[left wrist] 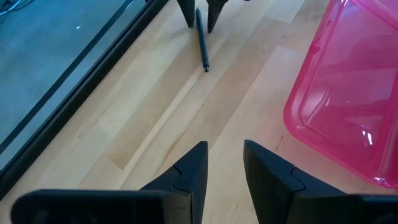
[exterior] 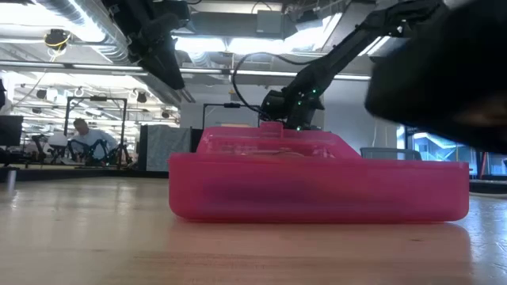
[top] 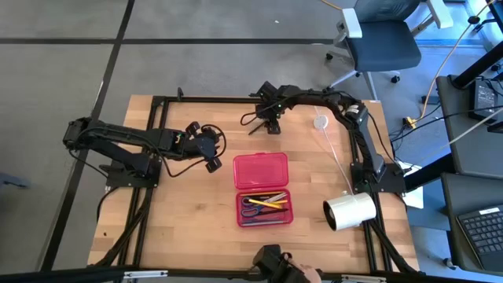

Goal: Pick & place school supplies into a supply box
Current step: Put the black pen into the red supply box

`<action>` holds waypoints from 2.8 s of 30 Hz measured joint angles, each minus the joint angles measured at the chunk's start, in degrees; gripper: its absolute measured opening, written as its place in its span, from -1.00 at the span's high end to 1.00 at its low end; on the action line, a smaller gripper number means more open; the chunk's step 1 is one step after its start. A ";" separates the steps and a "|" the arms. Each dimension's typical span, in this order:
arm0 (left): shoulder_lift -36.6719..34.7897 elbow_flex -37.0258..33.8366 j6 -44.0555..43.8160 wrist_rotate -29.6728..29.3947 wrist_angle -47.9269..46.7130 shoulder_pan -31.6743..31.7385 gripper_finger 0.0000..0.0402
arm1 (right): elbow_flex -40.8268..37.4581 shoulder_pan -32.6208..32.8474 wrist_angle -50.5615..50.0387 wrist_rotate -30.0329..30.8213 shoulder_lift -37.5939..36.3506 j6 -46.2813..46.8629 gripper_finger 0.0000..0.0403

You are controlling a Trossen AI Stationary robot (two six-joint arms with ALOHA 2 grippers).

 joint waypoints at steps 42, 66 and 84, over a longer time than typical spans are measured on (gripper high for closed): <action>0.00 -0.02 -0.20 0.48 -0.02 0.00 0.52 | -0.22 0.23 -7.16 0.62 -2.05 4.96 0.83; 0.00 -0.02 -1.47 1.51 -0.02 -0.07 0.53 | -0.01 10.06 -18.45 2.59 -20.41 13.99 0.81; 1.45 -0.02 -6.19 5.67 0.03 -0.07 0.52 | -10.18 37.82 -14.44 2.38 -24.24 38.46 0.78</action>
